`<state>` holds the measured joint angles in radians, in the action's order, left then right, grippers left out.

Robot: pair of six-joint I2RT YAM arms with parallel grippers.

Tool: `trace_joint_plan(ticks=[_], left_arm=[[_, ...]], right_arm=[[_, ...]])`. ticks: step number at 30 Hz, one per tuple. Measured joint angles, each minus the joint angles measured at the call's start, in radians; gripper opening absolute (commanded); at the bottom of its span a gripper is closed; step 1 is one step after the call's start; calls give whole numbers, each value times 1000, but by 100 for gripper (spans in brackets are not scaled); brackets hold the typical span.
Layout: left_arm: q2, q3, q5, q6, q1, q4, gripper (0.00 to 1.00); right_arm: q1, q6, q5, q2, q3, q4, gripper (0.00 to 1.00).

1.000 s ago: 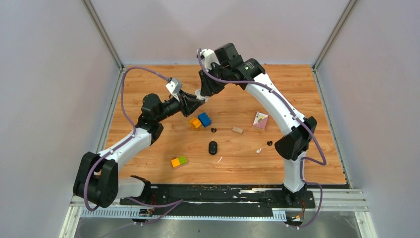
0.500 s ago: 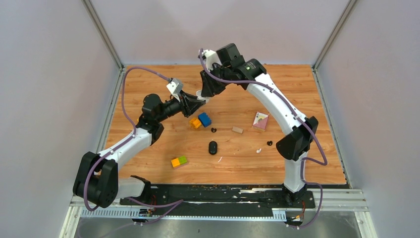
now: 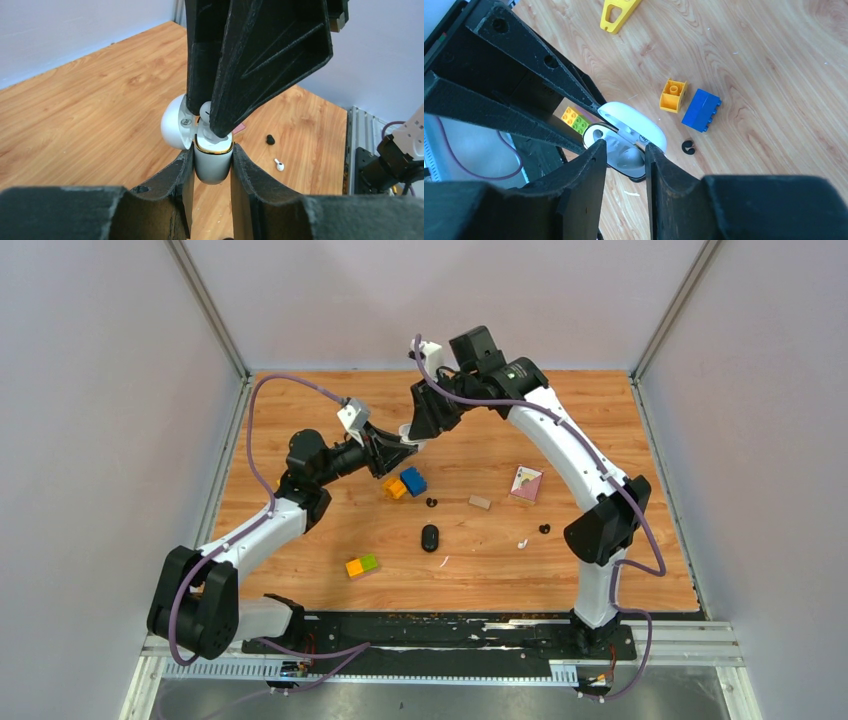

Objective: Insert the wireless bluetooth earbuds into the charging case
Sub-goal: Pick up the left earbud from the right side groove of the charging case.

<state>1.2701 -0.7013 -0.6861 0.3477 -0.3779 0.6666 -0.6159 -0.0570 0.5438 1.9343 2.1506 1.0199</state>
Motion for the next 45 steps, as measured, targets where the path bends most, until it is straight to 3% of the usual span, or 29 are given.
trace_joint_plan(ticks=[4,13,31,35,40,45], left_arm=[[0,0,-27,11,6,8,0],[0,-1,-47,29,15,7,0],[11,-9,-58,48,18,3,0],[13,-9,-58,51,18,2,0],[13,-9,-63,52,19,-2,0],[13,-9,-64,52,19,-7,0]], right_arm=[[20,-16,55,-14,-24,-3,28],[39,-62,129,-18,-43,0,30],[35,-92,103,-18,-43,4,24],[31,-101,94,-18,-43,6,30],[26,-116,89,-18,-43,8,15],[21,-135,74,-18,-43,14,9]])
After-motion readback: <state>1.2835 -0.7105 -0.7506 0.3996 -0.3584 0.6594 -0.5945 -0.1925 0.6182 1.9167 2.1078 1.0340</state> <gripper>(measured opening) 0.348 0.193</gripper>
